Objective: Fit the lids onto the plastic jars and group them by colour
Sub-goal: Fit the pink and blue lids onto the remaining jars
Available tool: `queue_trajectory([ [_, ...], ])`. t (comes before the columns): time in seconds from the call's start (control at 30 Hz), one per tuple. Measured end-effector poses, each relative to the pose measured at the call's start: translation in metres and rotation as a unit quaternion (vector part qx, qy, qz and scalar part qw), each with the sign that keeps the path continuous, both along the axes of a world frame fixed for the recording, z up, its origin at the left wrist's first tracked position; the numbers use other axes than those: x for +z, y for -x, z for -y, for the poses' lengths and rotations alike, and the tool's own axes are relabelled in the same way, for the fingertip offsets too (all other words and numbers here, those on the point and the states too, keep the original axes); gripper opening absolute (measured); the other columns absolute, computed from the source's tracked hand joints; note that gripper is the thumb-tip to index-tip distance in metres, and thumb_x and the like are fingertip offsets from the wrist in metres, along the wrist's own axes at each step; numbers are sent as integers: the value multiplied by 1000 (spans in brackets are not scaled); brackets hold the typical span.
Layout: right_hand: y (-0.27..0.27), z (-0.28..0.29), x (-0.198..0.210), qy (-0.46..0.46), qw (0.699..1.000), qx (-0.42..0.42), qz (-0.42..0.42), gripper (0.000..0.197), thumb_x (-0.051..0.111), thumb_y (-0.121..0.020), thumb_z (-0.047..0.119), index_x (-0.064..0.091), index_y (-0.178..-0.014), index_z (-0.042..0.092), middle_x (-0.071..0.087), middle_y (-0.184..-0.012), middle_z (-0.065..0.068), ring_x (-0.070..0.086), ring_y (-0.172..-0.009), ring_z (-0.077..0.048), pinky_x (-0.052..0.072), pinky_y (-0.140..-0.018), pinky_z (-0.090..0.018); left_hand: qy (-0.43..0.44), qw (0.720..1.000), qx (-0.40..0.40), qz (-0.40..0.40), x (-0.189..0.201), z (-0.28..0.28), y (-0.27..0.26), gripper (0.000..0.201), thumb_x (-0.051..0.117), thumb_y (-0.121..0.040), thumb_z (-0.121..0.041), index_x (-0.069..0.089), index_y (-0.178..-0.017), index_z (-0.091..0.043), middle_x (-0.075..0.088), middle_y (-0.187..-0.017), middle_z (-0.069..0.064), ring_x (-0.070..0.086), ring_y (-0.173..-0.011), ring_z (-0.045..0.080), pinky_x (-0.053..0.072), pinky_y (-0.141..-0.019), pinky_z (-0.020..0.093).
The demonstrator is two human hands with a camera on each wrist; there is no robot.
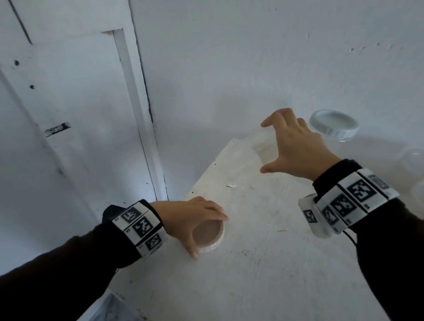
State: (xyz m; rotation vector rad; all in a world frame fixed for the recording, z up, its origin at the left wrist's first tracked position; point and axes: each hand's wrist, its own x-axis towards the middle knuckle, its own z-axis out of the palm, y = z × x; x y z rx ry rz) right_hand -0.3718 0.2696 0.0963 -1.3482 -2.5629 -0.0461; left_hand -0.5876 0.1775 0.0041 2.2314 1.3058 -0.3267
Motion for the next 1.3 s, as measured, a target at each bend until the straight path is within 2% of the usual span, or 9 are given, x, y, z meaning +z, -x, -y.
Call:
queue_trajectory([
  [0.17,-13,2,-12,11,997,-27,-73,84,83,-59,33,34,-125,16,33,-125,-6,41,-109,-27,41,-74,-32,-33,999,38,7,8,-2,3,92,79,-71,-29,23,-144,-30,18,-150,-7,19,-135,15,25,-106,26],
  [0.27,-20,5,-18,26,994,-41,-95,89,82,-61,40,34,-135,23,28,-129,-8,38,-116,-27,41,-88,-35,-81,995,61,-5,18,-6,6,89,75,-75,-26,19,-145,-27,16,-150,-5,19,-136,17,20,-106,21],
  [0.43,-27,9,-27,28,992,-100,-77,90,71,-67,59,34,-139,20,39,-136,-4,36,-126,-21,38,-96,-37,-134,981,132,38,32,-15,21,84,72,-77,-35,21,-143,-36,15,-150,-10,20,-135,15,28,-106,27],
  [0.53,-29,9,-36,62,983,-111,-129,89,76,-65,53,38,-134,12,44,-134,-5,40,-122,-22,37,-97,-34,-171,969,161,79,32,-23,29,83,72,-76,-42,22,-143,-38,16,-150,-12,19,-135,11,27,-105,25],
  [0.7,-30,7,-51,107,966,-119,-201,81,84,-59,37,35,-117,8,40,-113,-2,42,-107,-20,35,-83,-25,-201,949,190,150,26,-38,40,84,73,-71,-50,26,-141,-40,20,-148,-14,21,-134,7,25,-107,25],
  [0.87,-26,3,-61,176,950,-119,-230,98,86,-56,36,31,-134,14,33,-126,-4,38,-119,-22,37,-100,-34,-214,939,204,176,22,-49,44,84,61,-63,-66,27,-137,-50,22,-147,-19,22,-133,4,27,-105,27],
  [1.03,-26,-1,-73,232,923,-127,-281,92,84,-58,43,40,-132,11,44,-122,0,51,-113,-22,46,-94,-37,-232,908,236,258,25,-54,43,95,56,-52,-82,36,-136,-43,29,-142,-17,32,-125,2,31,-98,23],
  [1.2,-27,-5,-82,282,891,-126,-333,88,86,-60,28,36,-130,11,41,-128,-3,46,-118,-23,43,-96,-34,-256,885,236,309,29,-58,37,90,59,-55,-69,41,-136,-35,33,-141,-15,34,-122,-2,32,-95,18],
  [1.3,-29,-5,-86,304,881,-124,-339,86,85,-61,26,33,-128,11,34,-124,0,44,-117,-21,43,-91,-29,-262,876,229,334,31,-63,32,87,61,-57,-67,41,-136,-35,35,-142,-13,34,-124,-2,33,-95,17],
])
